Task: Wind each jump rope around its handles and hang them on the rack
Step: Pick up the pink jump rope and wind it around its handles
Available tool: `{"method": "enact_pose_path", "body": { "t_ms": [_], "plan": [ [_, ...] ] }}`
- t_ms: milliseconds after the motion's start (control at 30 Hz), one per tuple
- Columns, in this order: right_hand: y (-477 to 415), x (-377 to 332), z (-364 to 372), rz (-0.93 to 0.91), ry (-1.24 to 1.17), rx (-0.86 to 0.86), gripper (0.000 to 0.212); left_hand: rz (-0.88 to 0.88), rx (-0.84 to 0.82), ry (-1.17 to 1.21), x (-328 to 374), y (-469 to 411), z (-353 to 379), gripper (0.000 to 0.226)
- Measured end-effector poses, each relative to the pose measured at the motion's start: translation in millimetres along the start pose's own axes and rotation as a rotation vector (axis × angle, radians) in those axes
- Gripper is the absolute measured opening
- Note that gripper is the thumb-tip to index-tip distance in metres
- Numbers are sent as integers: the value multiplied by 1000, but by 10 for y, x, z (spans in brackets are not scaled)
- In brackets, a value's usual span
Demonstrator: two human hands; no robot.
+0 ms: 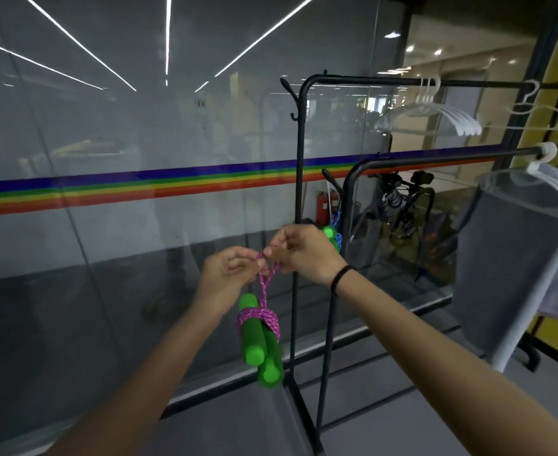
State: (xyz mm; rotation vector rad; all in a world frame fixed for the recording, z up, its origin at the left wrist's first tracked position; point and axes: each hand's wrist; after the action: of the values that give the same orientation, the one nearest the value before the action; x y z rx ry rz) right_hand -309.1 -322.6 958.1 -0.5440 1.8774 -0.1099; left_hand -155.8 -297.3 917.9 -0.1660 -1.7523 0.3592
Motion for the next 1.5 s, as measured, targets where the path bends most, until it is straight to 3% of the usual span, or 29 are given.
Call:
{"method": "enact_pose_path", "body": {
  "t_ms": [233,467,733,867,1000,1300,1500],
  "plan": [
    [-1020,360,-732,-65,113,92,15,99,65,-44,97,-1245,549,11],
    [-1643,464,-1212,-238,229,298,2,138,97,-36,230,-2093,1006,17],
    [-1771,596,-1501,-260,497,431,3,80,-9,-32,222,-2495,1389,25],
    [-1638,799,-1645,-179,666,370,5,-9,-129,-85,118,-2522,1518,25],
    [-1442,935,-1566,-129,876,321,23,-31,-232,-152,-16,-2452,1603,23],
    [-1258,774,-1502,-6,548,238,20,-88,-297,-357,-200,-2046,1336,29],
    [-1179,689,-1414,33,523,193,9,-85,-258,-491,-262,-1808,1263,27]
  ]
}}
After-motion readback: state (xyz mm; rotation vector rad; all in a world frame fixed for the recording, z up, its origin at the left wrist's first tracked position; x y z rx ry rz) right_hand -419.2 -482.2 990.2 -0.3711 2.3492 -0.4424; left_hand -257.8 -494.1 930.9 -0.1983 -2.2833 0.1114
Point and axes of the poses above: each hand's wrist, its own y-axis away from the middle knuckle, its own z-axis out of the palm, x = y × z, and after that the axes turned 8 degrees about -y, right-handed
